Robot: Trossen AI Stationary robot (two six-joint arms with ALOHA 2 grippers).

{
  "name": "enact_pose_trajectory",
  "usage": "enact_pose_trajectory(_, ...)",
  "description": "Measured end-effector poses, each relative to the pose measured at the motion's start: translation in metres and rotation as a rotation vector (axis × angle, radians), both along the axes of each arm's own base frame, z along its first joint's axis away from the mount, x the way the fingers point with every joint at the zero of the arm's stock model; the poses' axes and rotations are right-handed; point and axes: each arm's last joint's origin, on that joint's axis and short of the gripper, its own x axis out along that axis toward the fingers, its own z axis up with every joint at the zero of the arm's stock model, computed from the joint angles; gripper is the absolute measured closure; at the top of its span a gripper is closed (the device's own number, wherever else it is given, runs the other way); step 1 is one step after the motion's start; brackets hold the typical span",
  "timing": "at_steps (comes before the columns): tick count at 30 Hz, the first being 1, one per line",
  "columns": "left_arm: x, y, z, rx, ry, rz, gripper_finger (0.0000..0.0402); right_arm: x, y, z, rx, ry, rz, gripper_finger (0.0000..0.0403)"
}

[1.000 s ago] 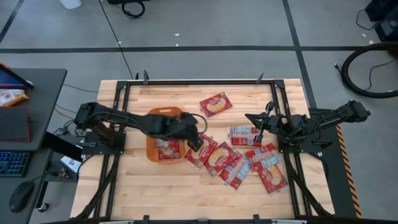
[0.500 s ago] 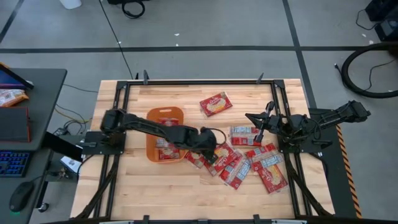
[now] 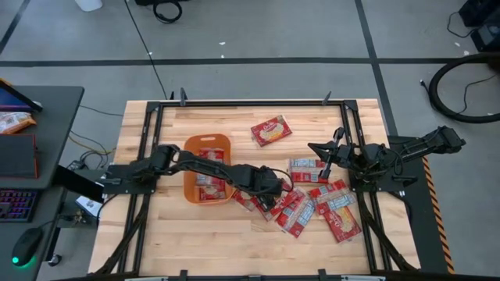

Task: Sort popcorn bags into baskets
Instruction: Put the popcorn bag into the orange bin

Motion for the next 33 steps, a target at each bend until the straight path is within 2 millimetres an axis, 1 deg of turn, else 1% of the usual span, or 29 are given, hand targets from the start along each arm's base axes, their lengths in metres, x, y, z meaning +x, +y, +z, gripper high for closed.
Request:
enact_pose_trajectory(2,-0.001,-0.001,-0.003,0.002,0.021,-0.006,0.0212,0.0,0.0,0.0,0.0,0.0,0.0,0.0387)
enact_pose_trajectory(5,0.002,-0.005,-0.004,0.003,-0.01,-0.028,0.0212,0.0,0.0,0.0,0.001,0.0,0.0,0.0387)
enact_pose_trajectory(7,0.001,-0.007,-0.006,0.009,0.008,-0.039,0.0212,0.0,0.0,0.0,0.001,0.0,0.0,0.0387)
enact_pose_trajectory(9,0.003,-0.008,-0.012,0.015,0.004,-0.044,0.0212,0.0,0.0,0.0,0.001,-0.001,0.001,0.0387)
enact_pose_trajectory(11,0.001,-0.008,-0.016,0.024,0.039,-0.06,0.0212,0.0,0.0,0.0,0.001,0.0,0.001,0.0387)
enact_pose_trajectory(14,0.004,-0.01,-0.02,0.035,0.023,-0.075,0.0212,0.0,0.0,0.0,0.001,-0.001,0.001,0.0387)
enact_pose_trajectory(18,0.003,-0.012,-0.029,0.061,0.065,-0.11,0.0212,0.0,0.0,0.0,0.001,-0.001,0.002,0.0387)
enact_pose_trajectory(21,0.003,-0.012,-0.033,0.067,0.082,-0.112,0.022,0.0,0.0,0.0,0.0,-0.001,0.007,0.0387)
enact_pose_trajectory(23,0.002,-0.012,-0.033,0.068,0.089,-0.113,0.0234,0.0,0.0,0.0,0.0,-0.002,0.008,0.0387)
enact_pose_trajectory(26,0.001,-0.012,-0.033,0.069,0.095,-0.114,0.0267,0.0,0.0,0.0,0.0,-0.002,0.009,0.0387)
enact_pose_trajectory(33,0.001,-0.011,-0.034,0.082,0.11,-0.161,0.0381,0.0,0.0,0.0,0.0,-0.002,0.009,0.0387)
